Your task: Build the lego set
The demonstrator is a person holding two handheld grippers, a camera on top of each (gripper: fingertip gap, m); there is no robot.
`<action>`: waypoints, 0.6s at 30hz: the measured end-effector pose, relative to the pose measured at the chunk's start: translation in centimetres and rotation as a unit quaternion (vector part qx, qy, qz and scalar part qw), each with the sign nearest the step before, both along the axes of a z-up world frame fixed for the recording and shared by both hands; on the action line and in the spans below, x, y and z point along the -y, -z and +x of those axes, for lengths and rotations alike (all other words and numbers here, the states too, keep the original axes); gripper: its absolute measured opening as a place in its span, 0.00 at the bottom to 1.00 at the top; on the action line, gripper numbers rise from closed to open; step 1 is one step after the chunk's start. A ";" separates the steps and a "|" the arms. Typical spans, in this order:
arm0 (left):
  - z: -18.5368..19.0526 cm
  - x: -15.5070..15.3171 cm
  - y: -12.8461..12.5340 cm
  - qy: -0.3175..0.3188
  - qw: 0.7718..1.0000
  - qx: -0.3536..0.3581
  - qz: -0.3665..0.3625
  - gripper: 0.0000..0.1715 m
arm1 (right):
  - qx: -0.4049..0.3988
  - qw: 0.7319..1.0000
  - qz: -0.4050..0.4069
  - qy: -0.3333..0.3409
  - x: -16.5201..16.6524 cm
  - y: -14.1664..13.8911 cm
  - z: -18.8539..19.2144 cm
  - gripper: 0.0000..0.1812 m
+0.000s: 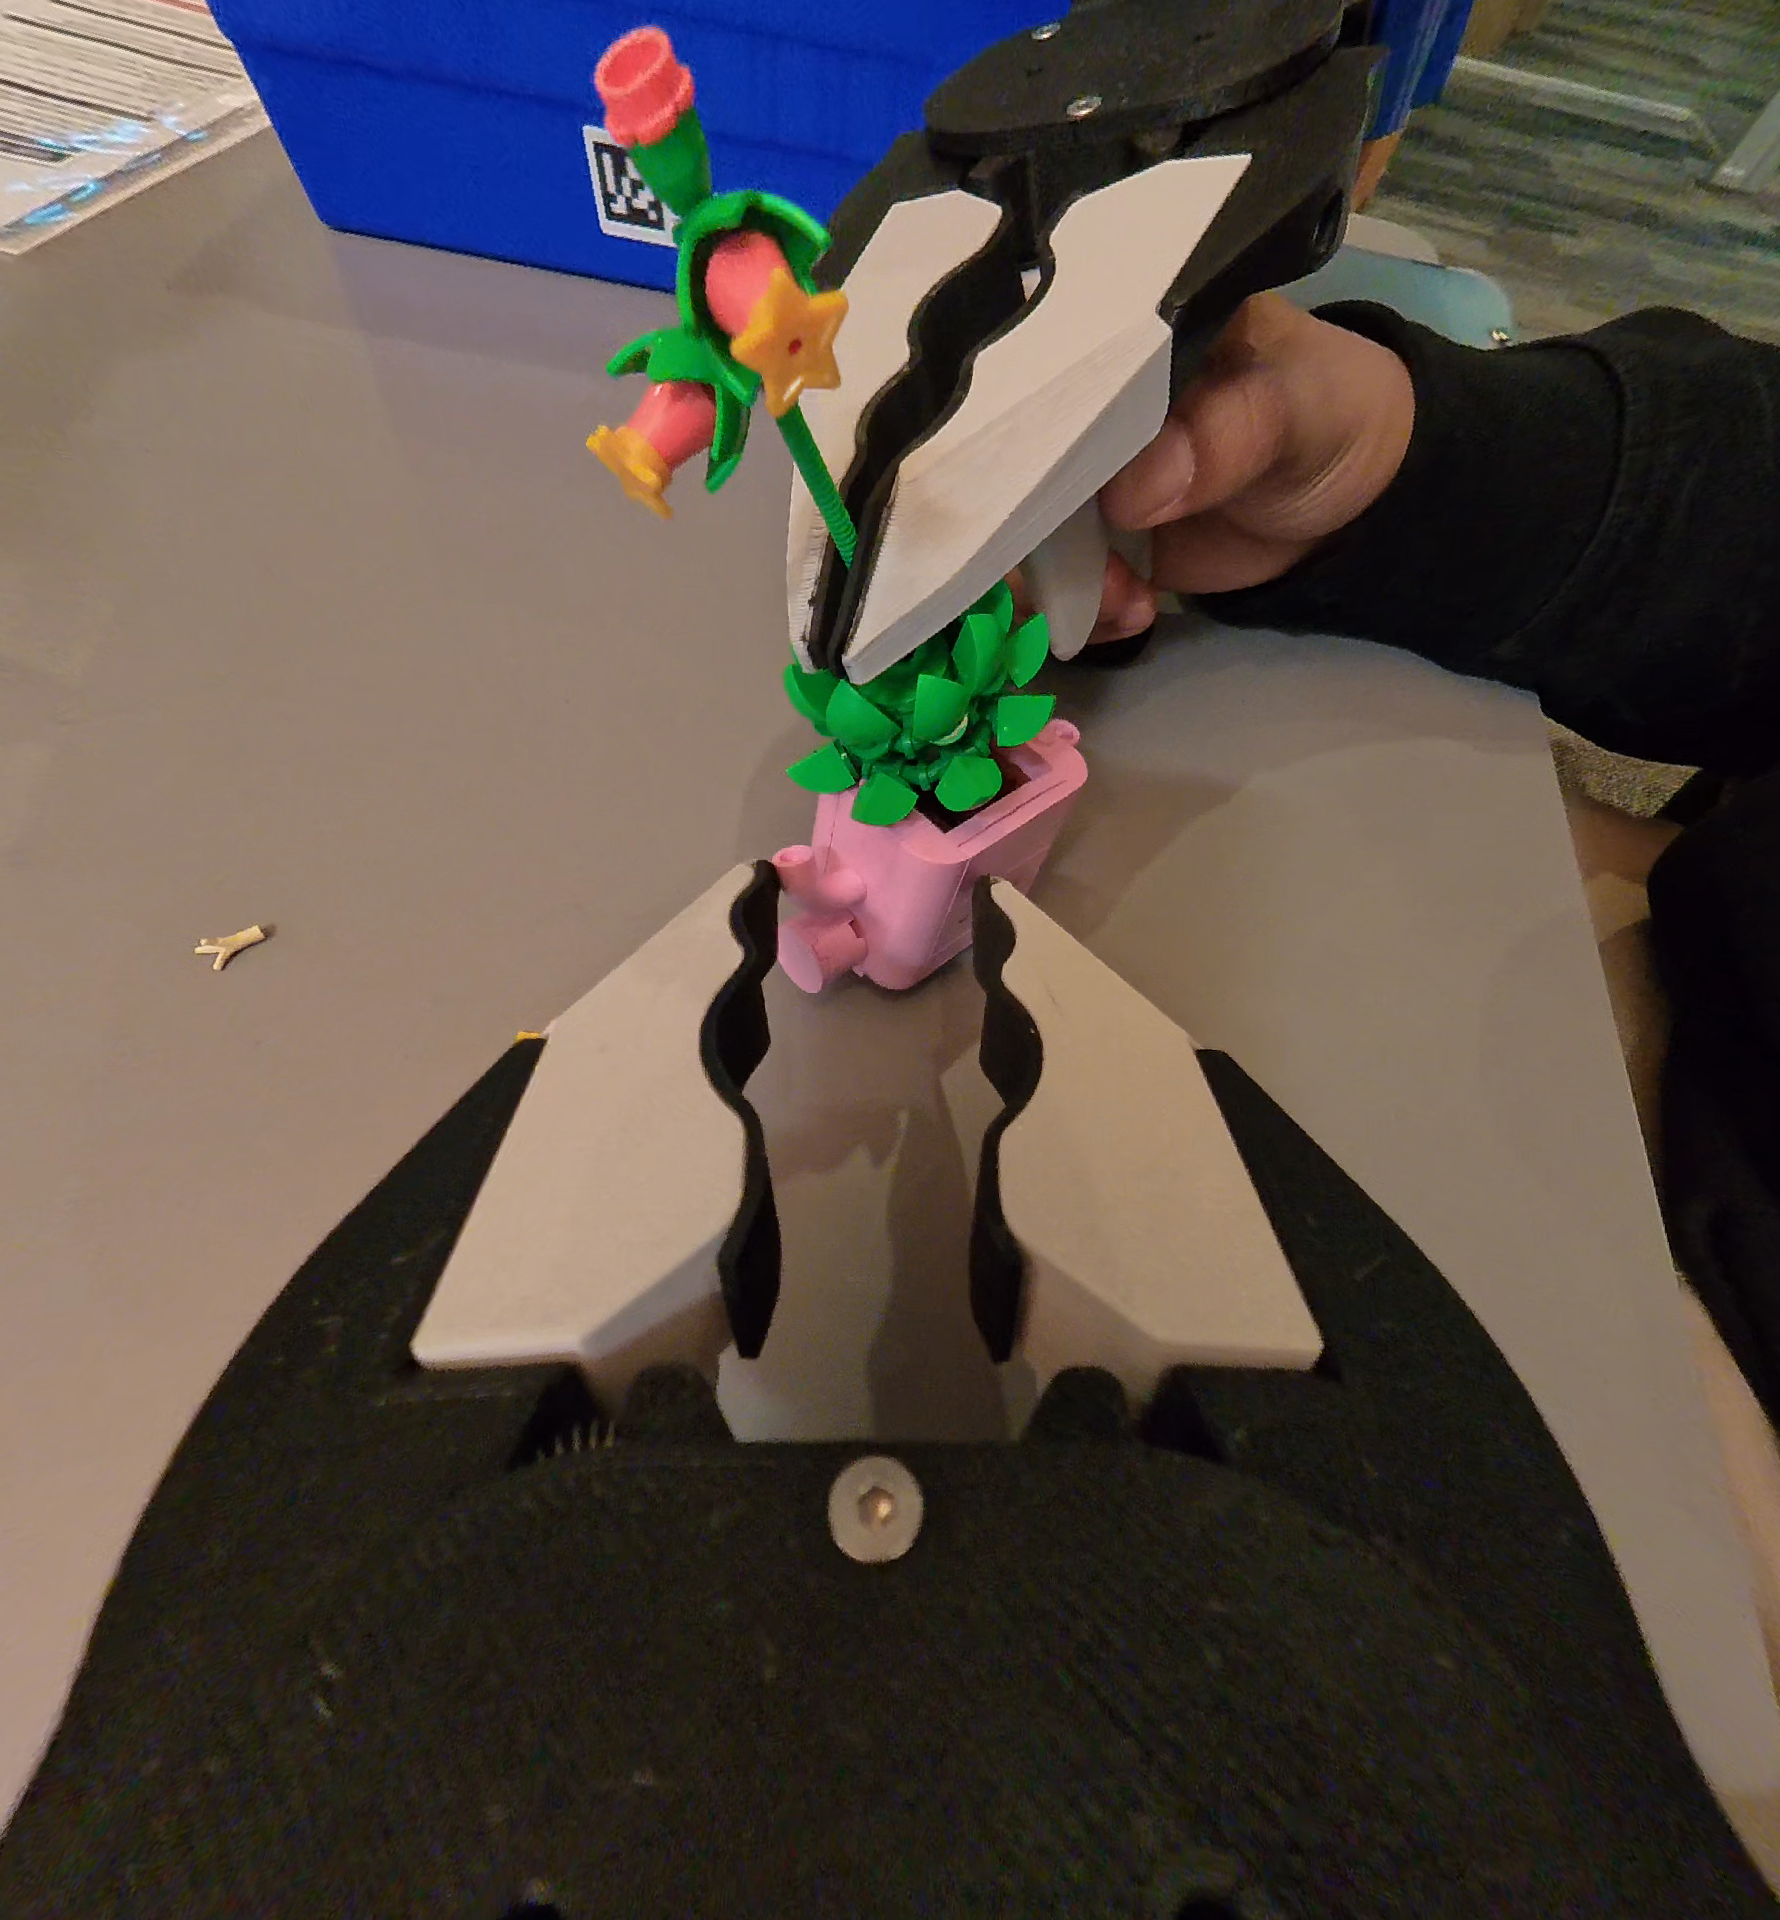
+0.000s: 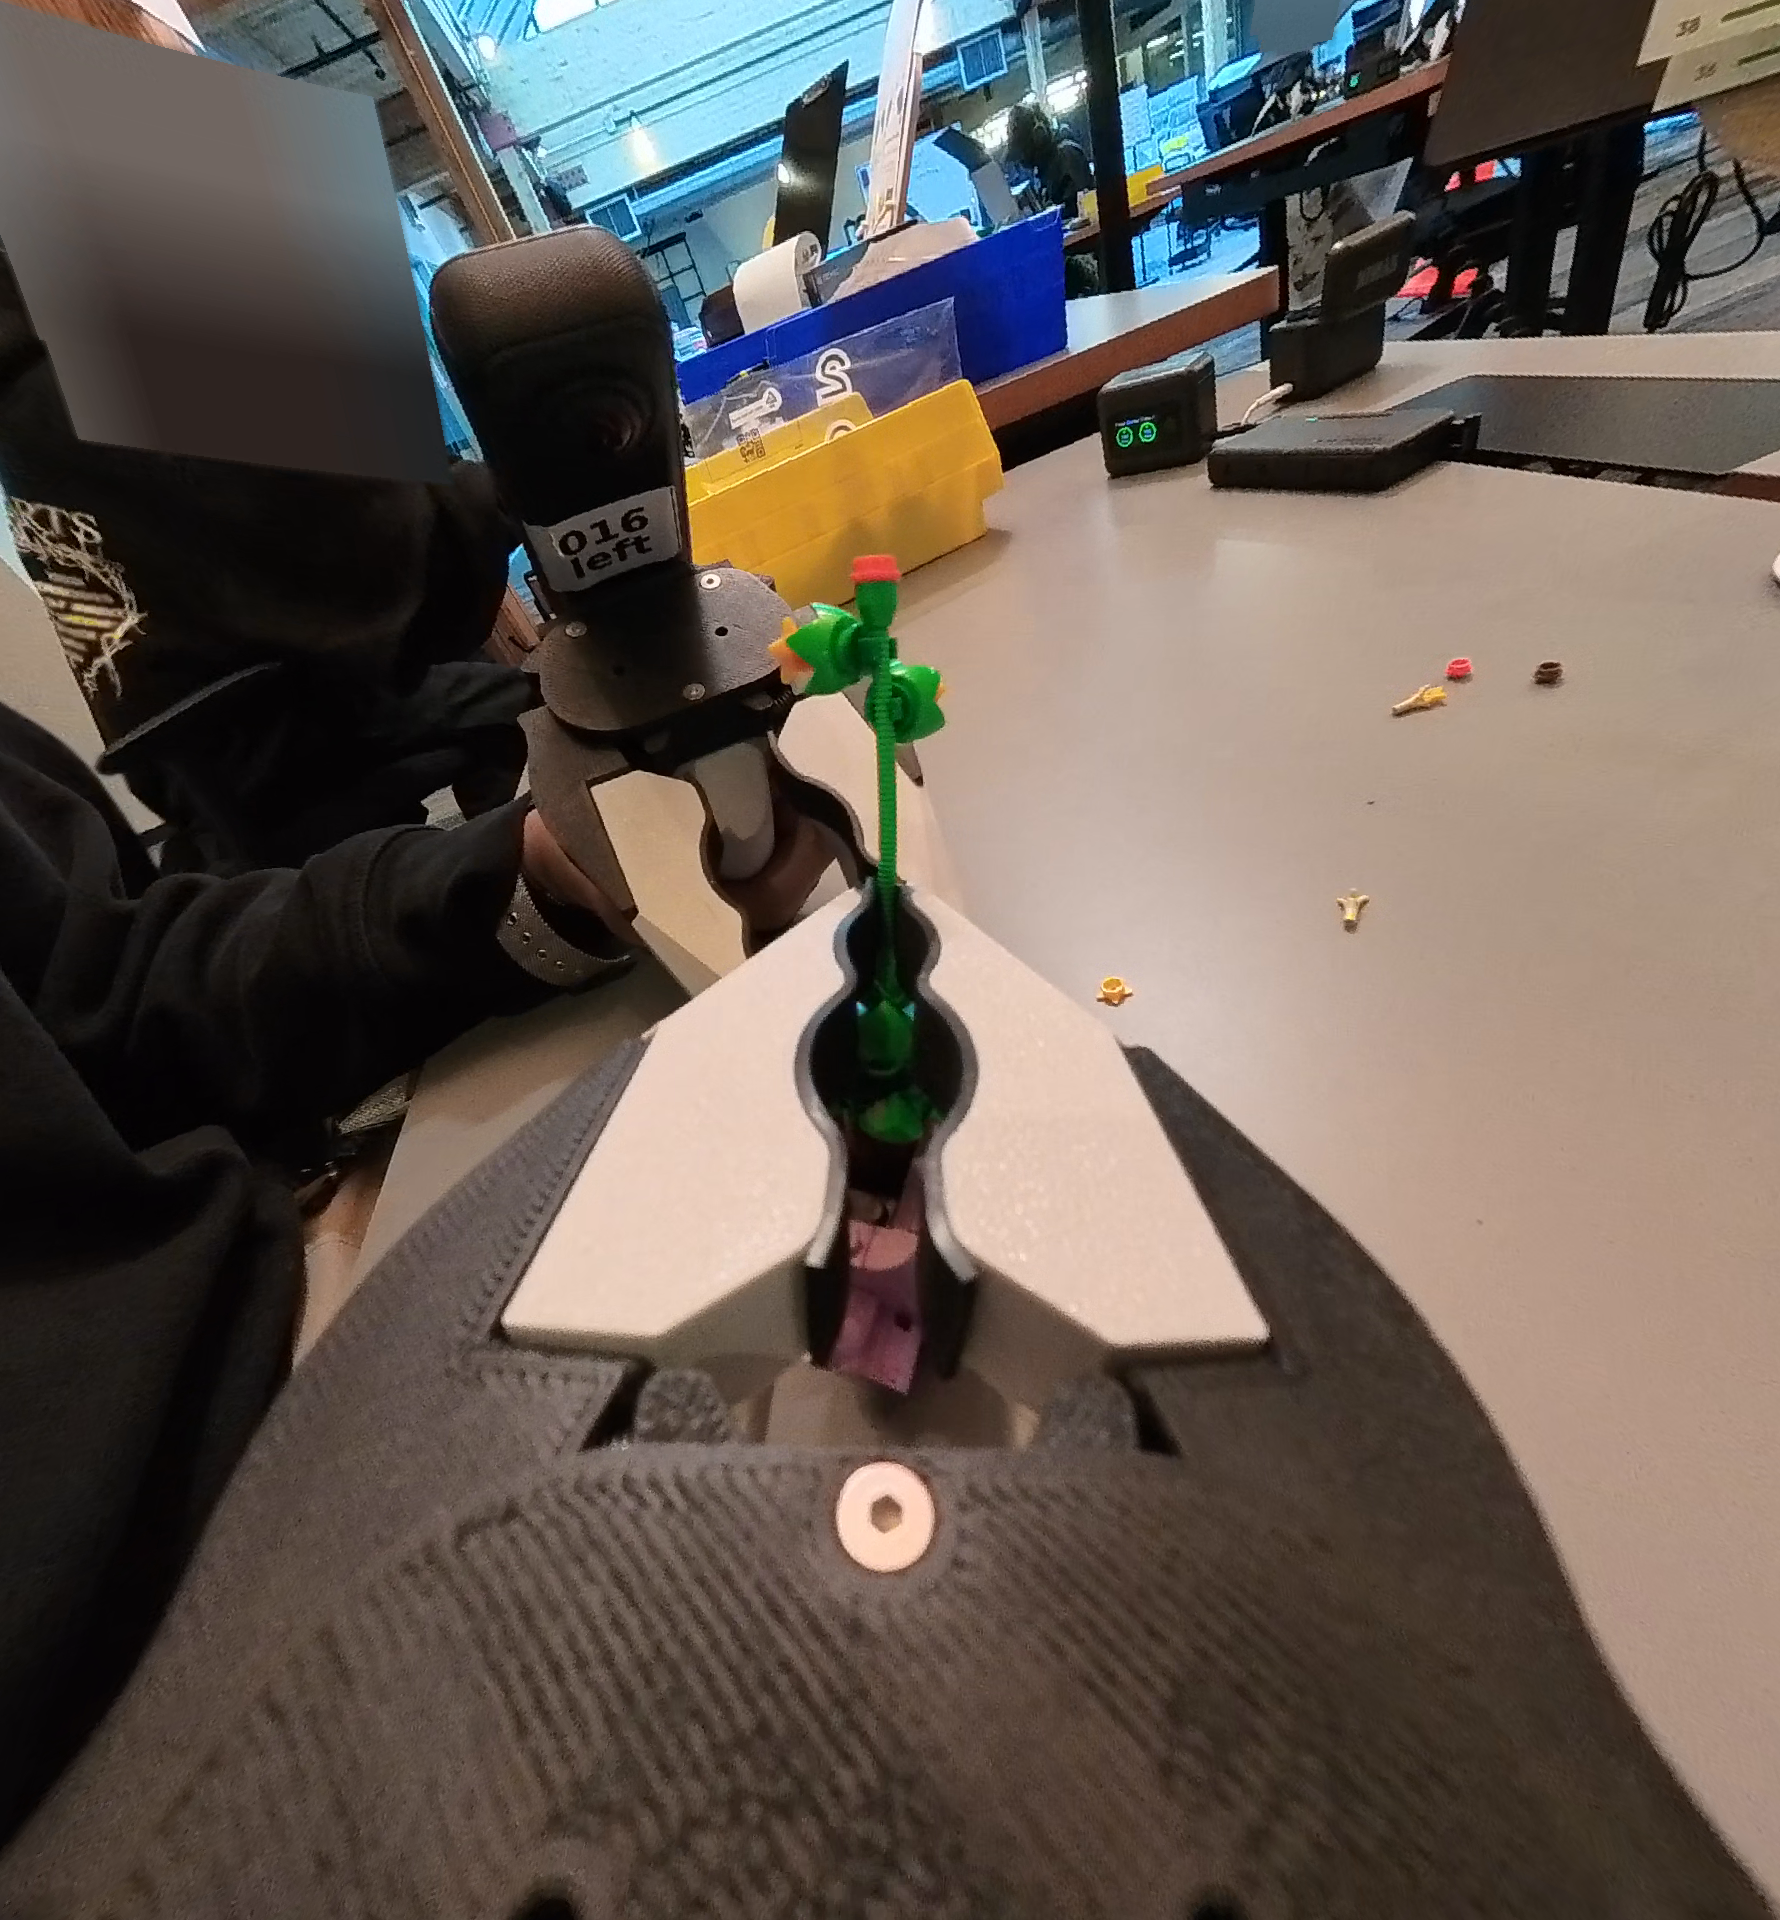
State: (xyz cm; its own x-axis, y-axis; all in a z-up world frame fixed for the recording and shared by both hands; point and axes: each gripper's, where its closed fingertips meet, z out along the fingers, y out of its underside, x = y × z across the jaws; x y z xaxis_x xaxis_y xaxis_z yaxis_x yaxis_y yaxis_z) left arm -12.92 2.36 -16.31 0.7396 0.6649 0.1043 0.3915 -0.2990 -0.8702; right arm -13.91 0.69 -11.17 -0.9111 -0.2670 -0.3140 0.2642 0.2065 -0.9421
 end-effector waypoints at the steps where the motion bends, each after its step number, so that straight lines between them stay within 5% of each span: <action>1: 0.0 0.0 0.0 0.000 1.000 0.002 0.000 0.21 | 0.001 1.000 0.002 0.002 0.0 0.0 -0.1 0.00; 18: -0.3 -0.4 -0.5 -0.008 0.999 0.015 0.041 0.23 | 0.002 1.000 0.010 0.011 -0.2 0.3 -0.2 0.00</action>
